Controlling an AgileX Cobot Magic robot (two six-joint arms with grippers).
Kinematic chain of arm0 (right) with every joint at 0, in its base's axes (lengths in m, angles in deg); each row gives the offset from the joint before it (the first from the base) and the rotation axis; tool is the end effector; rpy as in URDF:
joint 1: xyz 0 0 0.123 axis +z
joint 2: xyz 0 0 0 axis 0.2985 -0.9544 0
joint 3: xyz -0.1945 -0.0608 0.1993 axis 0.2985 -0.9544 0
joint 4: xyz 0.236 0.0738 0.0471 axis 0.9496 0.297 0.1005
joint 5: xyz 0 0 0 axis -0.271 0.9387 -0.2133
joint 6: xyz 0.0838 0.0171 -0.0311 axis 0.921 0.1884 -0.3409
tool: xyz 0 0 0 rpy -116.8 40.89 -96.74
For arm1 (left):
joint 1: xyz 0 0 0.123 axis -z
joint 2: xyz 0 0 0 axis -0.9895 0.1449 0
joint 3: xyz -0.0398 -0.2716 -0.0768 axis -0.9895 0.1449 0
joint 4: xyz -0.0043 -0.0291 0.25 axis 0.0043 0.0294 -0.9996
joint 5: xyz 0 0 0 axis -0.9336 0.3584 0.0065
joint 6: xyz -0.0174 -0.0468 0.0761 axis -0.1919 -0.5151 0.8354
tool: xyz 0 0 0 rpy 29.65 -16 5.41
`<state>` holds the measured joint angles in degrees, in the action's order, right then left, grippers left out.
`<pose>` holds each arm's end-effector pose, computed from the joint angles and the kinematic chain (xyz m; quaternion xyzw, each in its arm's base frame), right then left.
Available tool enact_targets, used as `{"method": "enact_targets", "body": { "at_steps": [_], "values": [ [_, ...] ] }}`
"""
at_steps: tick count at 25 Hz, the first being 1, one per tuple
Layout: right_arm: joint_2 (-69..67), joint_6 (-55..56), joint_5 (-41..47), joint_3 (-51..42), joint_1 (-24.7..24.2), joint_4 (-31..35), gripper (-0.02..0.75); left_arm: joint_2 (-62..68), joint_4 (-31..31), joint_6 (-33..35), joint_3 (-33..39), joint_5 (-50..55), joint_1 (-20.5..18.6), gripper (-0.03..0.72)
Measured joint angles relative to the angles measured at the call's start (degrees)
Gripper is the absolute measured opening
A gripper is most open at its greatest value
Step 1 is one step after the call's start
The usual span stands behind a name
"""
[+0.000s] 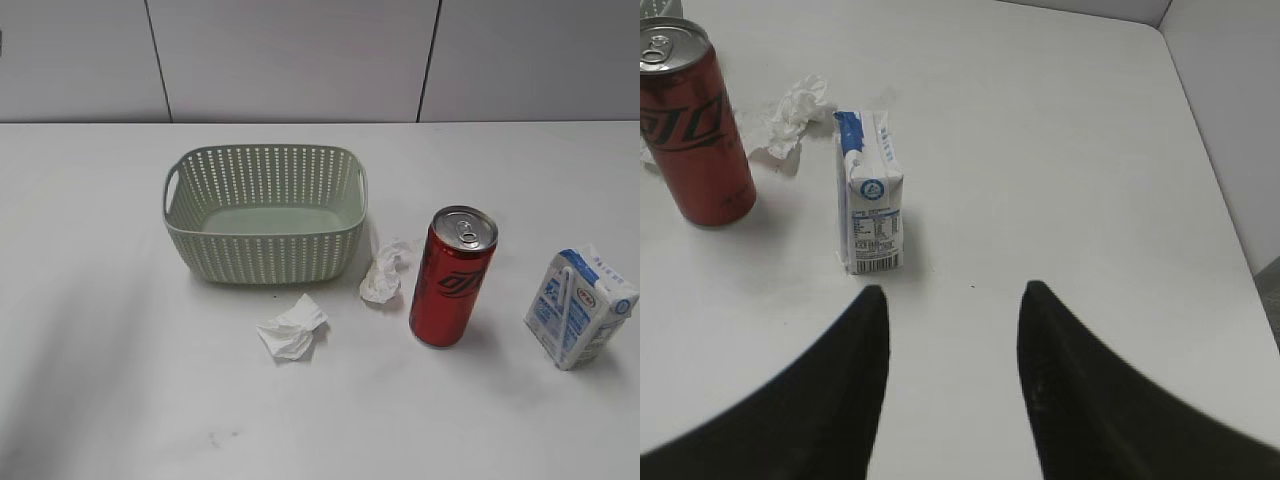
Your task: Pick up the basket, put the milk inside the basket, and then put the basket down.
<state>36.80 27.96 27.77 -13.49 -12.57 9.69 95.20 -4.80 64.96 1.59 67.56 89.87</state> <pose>0.0085 -0.0028 0.2631 -0.0719 0.8402 -0.0234 0.5370 0.2650 -0.0456 0.3437 0.0765 0.9051 -0.0686 0.4126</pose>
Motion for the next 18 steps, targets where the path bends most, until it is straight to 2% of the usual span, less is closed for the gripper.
{"method": "enact_targets", "body": {
  "at_steps": [6,12,18],
  "values": [
    [0.0,0.05,0.0,0.0,0.0,-0.04,0.583,13.86,3.15,0.12,-10.56,6.4,1.66,0.498],
    [0.0,0.11,0.0,0.0,0.0,-0.04,0.605,26.09,5.09,0.18,-20.83,13.61,2.2,0.498],
    [0.0,0.16,0.0,0.0,0.0,-0.04,0.6,35.87,4.28,-1.05,-28.82,18.15,6.05,0.498]
  ]
}}
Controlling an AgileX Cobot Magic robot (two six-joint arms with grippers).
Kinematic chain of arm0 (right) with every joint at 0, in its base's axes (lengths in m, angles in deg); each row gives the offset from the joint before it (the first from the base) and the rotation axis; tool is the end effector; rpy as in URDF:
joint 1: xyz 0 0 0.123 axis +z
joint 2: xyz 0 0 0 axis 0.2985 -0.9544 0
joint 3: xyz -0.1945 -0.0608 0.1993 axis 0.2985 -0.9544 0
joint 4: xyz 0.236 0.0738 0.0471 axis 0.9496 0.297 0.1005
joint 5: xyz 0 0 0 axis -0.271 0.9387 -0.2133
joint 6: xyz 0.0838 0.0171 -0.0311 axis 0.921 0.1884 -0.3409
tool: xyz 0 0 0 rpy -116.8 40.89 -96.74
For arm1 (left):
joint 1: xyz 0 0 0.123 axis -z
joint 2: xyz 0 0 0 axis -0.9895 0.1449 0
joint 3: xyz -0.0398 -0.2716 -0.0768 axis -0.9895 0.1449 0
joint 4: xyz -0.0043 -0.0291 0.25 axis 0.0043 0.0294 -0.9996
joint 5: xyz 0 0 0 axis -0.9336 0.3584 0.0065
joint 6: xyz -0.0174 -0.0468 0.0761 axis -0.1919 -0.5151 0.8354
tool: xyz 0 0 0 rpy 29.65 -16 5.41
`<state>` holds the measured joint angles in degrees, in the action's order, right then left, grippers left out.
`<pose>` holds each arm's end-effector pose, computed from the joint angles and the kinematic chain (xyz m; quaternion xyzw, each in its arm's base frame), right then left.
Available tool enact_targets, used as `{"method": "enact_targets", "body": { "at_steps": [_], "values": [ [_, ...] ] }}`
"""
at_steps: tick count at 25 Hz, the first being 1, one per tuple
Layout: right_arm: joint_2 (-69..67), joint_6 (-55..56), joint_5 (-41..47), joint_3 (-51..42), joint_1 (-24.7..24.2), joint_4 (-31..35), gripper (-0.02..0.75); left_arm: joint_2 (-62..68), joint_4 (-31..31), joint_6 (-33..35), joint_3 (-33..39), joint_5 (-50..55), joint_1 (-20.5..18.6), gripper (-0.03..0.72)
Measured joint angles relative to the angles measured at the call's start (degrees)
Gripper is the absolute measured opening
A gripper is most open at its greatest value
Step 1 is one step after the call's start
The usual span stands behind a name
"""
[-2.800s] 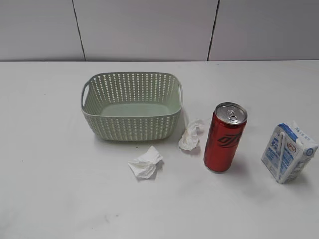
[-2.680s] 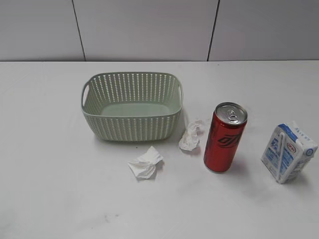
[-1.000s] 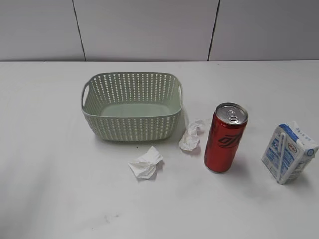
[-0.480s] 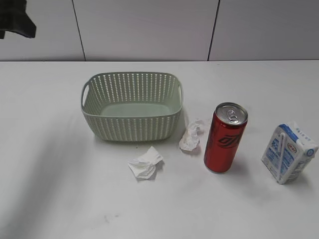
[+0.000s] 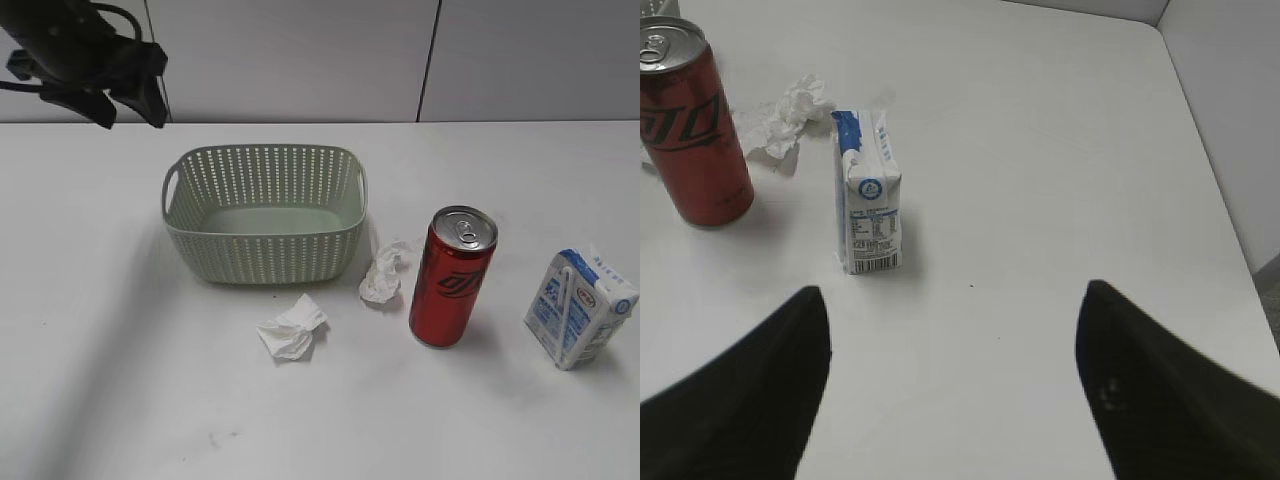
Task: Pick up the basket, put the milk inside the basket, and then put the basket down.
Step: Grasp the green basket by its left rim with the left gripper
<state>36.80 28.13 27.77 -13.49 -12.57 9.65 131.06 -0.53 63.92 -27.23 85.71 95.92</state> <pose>0.0085 -0.0028 0.2631 -0.0706 0.8403 -0.0230 0.5370 0.3928 -0.1157 0.2676 0.1177 0.9668 -0.1134 0.1966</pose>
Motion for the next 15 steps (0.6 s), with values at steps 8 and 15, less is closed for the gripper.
{"method": "enact_targets", "body": {
  "at_steps": [8,15],
  "values": [
    [0.0,0.0,0.0,0.0,0.0,-0.03,0.591,9.31,-2.18,-4.7,-1.26,0.12,3.55,0.498],
    [0.0,0.0,0.0,0.0,0.0,-0.03,0.591,13.9,-2.62,-8.17,-1.37,-0.96,4.24,0.497]
  ]
}}
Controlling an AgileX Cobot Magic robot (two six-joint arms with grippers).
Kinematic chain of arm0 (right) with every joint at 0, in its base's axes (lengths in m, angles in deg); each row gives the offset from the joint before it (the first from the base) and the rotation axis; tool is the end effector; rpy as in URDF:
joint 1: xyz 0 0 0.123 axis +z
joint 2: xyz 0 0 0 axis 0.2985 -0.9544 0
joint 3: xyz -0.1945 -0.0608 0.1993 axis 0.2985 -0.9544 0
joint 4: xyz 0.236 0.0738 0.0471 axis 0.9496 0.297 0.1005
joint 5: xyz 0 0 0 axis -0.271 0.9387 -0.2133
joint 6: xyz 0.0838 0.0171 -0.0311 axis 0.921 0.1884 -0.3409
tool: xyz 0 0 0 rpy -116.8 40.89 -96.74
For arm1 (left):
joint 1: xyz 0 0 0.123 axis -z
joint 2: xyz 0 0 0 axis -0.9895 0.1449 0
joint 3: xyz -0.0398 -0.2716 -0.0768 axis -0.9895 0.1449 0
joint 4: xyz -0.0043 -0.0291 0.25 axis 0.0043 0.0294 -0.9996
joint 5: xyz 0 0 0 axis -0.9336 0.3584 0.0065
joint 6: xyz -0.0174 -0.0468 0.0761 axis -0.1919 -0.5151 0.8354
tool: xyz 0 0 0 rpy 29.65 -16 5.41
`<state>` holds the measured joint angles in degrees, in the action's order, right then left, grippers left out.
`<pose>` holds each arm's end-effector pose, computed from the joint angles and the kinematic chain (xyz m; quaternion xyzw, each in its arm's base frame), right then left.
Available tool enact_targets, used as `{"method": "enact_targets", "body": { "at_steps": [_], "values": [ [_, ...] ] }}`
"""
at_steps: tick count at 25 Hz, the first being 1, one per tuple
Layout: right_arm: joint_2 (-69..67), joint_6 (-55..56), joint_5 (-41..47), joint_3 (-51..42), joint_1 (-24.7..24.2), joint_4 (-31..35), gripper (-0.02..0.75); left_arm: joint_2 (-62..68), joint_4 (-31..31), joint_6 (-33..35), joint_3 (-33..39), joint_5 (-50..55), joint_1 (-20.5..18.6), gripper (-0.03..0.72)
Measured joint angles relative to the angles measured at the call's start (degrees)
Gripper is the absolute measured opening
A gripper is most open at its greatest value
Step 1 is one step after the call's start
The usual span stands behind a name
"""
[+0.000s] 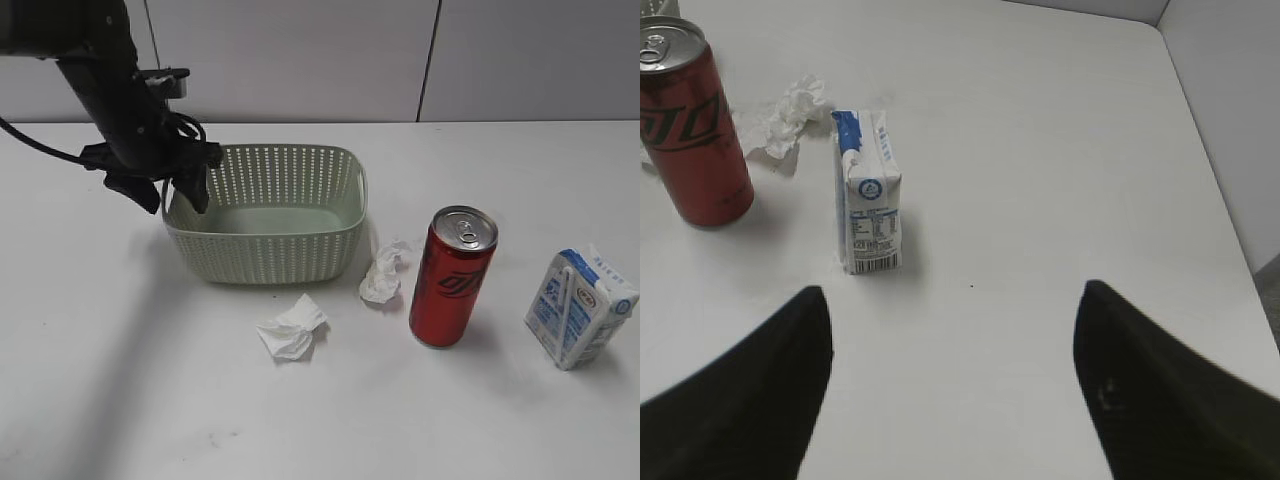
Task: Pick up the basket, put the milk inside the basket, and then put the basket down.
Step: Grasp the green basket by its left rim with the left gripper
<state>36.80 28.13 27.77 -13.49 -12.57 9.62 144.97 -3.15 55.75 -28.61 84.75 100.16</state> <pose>0.0085 -0.0029 0.2631 -0.0706 0.8403 -0.0233 0.5370 0.4110 -0.1501 0.1708 0.0874 0.9879 -0.0903 0.0910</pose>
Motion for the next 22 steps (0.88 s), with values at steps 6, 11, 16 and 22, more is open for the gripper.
{"method": "enact_targets", "body": {
  "at_steps": [6,11,16,22],
  "values": [
    [0.0,0.0,0.0,0.0,0.0,0.0,0.59,0.12,-0.07,-0.35,-0.17,-0.89,0.0,0.377],
    [0.0,0.0,0.0,0.0,0.0,0.0,0.59,0.12,0.94,-0.43,-0.17,-2.54,0.0,0.127],
    [0.0,0.0,0.0,0.0,0.0,0.0,0.579,0.21,3.87,-2.63,-0.17,-1.51,-0.05,0.002],
    [0.0,0.06,0.0,0.0,0.0,0.0,0.577,-1.22,3.56,-8.32,-0.17,1.36,-0.05,-0.001]
  ]
}}
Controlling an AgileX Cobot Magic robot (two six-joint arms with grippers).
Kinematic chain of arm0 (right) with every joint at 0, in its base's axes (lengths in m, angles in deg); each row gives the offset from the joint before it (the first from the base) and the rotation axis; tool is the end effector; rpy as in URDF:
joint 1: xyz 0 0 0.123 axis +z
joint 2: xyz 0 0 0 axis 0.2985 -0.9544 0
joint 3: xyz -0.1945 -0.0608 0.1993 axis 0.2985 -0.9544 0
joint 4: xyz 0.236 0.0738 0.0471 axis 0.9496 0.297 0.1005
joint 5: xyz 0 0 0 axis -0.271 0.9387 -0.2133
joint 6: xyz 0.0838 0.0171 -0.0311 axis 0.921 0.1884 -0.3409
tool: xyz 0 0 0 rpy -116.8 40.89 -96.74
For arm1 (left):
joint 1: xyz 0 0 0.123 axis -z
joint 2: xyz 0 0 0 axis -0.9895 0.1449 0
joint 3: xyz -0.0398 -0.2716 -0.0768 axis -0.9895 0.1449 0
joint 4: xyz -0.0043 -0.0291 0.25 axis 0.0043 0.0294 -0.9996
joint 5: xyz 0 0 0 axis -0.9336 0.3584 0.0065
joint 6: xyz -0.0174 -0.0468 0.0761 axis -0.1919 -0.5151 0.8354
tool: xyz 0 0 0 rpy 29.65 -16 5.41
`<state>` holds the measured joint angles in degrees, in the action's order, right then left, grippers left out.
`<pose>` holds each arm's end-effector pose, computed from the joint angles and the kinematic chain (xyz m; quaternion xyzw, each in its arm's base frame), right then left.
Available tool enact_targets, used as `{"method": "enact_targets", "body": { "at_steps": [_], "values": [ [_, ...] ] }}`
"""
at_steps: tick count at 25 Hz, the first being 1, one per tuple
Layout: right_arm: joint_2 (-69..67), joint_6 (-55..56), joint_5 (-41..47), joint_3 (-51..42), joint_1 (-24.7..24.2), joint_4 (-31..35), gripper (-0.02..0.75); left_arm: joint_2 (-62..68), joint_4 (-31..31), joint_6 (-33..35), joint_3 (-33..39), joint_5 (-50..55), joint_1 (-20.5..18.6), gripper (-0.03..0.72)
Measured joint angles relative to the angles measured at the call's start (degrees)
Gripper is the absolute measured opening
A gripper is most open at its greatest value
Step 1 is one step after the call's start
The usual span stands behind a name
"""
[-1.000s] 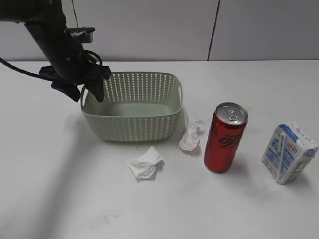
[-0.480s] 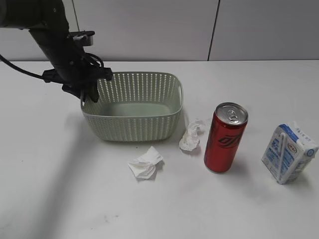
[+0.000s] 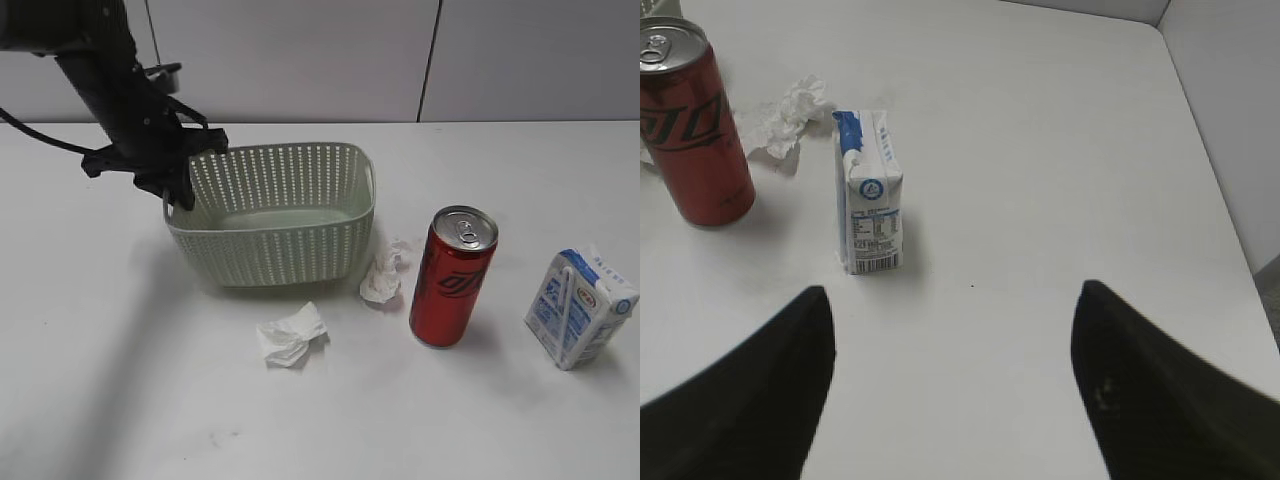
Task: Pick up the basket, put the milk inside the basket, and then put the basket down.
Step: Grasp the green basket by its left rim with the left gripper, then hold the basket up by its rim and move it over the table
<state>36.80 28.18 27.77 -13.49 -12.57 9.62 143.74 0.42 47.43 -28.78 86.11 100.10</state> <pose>0.0085 -0.0029 0.2631 -0.0703 0.8403 -0.0230 0.5371 0.4074 -0.1534 0.1813 0.0013 0.9893 -0.1237 0.0769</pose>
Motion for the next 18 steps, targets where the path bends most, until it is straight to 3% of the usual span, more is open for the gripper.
{"method": "enact_targets", "body": {
  "at_steps": [6,9,18],
  "values": [
    [0.0,0.0,0.0,0.0,0.0,0.0,0.576,-7.87,-2.77,-1.5,0.56,3.2,0.27,-0.001],
    [0.0,0.0,0.0,0.0,0.0,0.0,0.576,-13.65,-3.69,-1.59,4.75,2.82,0.77,-0.002],
    [0.0,-0.04,0.0,0.0,0.0,0.0,0.576,-31.66,-2.42,-1.59,30.96,-7.26,0.94,-0.002]
  ]
}}
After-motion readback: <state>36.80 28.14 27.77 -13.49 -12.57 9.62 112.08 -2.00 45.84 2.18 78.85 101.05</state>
